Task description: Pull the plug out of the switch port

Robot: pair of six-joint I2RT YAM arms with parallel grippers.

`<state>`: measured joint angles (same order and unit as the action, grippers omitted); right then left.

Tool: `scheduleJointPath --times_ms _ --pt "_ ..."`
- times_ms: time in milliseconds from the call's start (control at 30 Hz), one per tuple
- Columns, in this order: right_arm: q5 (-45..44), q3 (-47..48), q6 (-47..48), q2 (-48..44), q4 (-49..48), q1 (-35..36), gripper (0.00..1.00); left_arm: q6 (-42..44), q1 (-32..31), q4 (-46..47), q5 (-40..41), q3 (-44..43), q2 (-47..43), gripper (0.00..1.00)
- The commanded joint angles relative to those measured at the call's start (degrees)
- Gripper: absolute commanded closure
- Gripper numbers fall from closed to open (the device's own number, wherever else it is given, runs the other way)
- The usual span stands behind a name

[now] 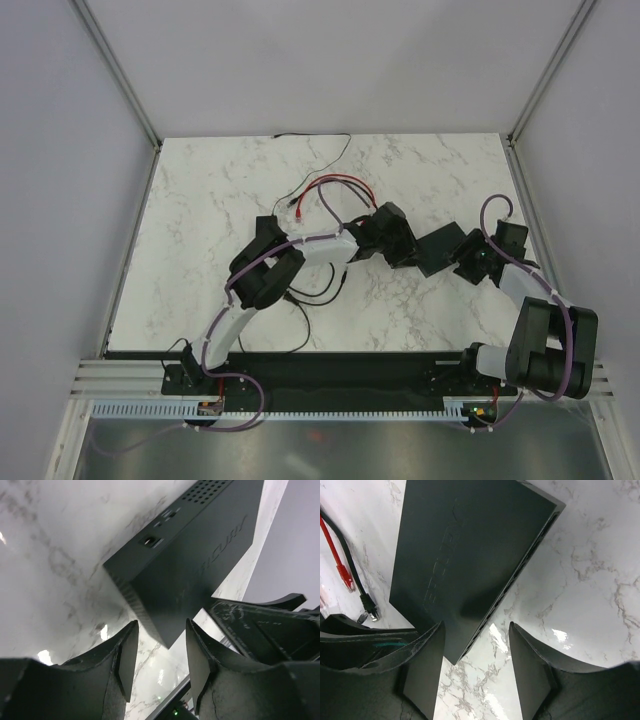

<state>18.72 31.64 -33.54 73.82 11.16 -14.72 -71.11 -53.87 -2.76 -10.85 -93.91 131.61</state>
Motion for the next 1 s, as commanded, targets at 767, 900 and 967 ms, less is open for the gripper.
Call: scheduleJointPath --times_ms 767,900,967 --pt "-1.2 0.6 -4.7 10.5 -16.5 0.3 0.50 13.7 6.2 1.5 -7.6 -22.7 13.5 0.53" --pt "-2.9 2.0 -5.7 11.6 -16.8 0.3 0.50 14.2 6.1 1.5 -9.4 -25.0 15.2 0.53" --pt "-2.7 2.5 -6.0 12.3 -17.5 0.3 0.50 14.2 6.2 1.5 -9.5 -25.7 15.6 0.53"
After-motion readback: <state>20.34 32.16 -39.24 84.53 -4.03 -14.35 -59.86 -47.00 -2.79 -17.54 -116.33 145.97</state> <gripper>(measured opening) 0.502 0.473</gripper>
